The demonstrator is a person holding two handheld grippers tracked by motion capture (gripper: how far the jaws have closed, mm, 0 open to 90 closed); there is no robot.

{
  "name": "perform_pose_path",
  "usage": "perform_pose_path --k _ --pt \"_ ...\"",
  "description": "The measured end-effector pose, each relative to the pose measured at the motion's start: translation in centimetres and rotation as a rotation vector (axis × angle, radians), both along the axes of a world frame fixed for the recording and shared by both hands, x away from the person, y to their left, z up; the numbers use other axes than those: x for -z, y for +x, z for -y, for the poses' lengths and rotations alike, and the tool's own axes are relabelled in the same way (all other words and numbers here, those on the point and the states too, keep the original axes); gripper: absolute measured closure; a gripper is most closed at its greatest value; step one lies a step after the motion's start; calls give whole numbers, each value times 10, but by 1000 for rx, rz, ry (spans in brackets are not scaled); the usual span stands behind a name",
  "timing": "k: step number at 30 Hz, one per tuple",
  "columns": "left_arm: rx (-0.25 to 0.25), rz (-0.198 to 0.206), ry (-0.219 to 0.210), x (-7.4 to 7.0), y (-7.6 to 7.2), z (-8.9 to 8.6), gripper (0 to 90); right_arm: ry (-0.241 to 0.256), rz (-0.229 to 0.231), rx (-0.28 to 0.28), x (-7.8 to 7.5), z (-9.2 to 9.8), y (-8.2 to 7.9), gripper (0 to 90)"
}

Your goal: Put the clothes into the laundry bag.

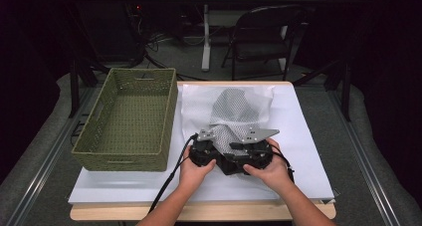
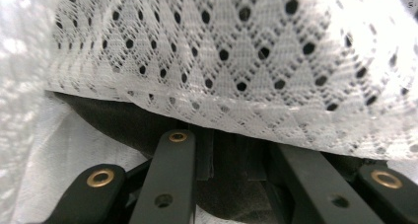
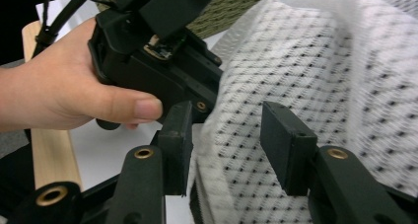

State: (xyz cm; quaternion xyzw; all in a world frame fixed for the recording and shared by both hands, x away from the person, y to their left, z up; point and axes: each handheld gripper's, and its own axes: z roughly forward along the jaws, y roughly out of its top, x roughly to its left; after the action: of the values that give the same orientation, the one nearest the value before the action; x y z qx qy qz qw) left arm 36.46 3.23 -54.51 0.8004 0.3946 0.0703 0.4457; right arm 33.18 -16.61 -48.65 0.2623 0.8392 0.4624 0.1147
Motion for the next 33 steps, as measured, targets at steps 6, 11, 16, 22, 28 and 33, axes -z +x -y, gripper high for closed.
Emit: perform_pose_path --k 6,11,16,22,28,33 --pt "10 -8 -4 -3 3 -5 796 -70 14 6 4 -4 -1 556" --pt "8 -15 -2 -6 5 -7 801 -108 -6 5 10 -5 -2 691" --pt "12 -14 5 -10 7 -7 801 -119 -28 -7 16 -7 -1 686" --pt "10 -25 -13 -16 10 -8 800 -129 -19 -9 20 -11 -3 547" --pt "9 -44 -15 -20 13 -8 800 -203 53 41 24 -15 -7 556" --pt "21 -34 -14 -31 17 -4 800 -217 64 81 29 -20 -1 547"
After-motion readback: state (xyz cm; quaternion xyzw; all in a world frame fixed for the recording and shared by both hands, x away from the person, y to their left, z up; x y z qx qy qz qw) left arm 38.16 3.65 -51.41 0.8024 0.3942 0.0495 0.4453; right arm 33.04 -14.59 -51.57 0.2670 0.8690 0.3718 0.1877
